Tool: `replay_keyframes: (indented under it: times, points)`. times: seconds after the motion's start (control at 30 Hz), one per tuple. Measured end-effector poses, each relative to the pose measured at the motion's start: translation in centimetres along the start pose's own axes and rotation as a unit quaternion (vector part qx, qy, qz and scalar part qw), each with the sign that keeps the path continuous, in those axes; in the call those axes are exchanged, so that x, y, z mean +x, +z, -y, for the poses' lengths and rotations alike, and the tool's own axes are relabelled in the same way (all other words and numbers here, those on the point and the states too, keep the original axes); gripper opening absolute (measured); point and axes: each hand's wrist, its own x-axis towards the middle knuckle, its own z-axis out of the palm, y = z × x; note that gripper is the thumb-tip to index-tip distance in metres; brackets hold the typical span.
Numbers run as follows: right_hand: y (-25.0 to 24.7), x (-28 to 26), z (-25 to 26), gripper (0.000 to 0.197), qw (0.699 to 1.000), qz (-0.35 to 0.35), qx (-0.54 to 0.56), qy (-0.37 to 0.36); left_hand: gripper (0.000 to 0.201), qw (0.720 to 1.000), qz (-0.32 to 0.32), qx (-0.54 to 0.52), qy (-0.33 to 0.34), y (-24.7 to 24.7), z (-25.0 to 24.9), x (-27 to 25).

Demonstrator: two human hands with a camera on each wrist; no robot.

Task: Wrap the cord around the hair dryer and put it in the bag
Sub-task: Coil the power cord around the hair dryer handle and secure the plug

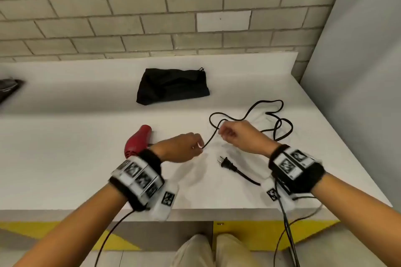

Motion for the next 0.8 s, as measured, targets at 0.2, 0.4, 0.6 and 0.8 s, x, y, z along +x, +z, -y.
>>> replay_keyframes:
  times: [0.2,0.4,0.6,0.8]
  points:
    - [2.0,3.7,0.0,0.036,0.988,0.050,-0.146,-0.001,0.051,0.985,0.052,0.124,-0.111,2.0,-0.1,5.6]
    - [2.7,3.9,-0.8,0.038,0.968,0.091,-0.230,-0.047,0.026,0.992,0.044,0.099,-0.070,2.4,0.7,5.8]
    - [0.3,3.6,-0.8,0.027,0.973,-0.001,-0.226,-0.041,0.018,0.993,-0.111,-0.039,0.020,-1.0,-0.1,3.1]
    - [-2.9,1.8,-2.6,0.036,0.986,-0.045,-0.158,0.009,0.031,0.950,-0.273,-0.099,0.112,-5.3,-1.0,1.3]
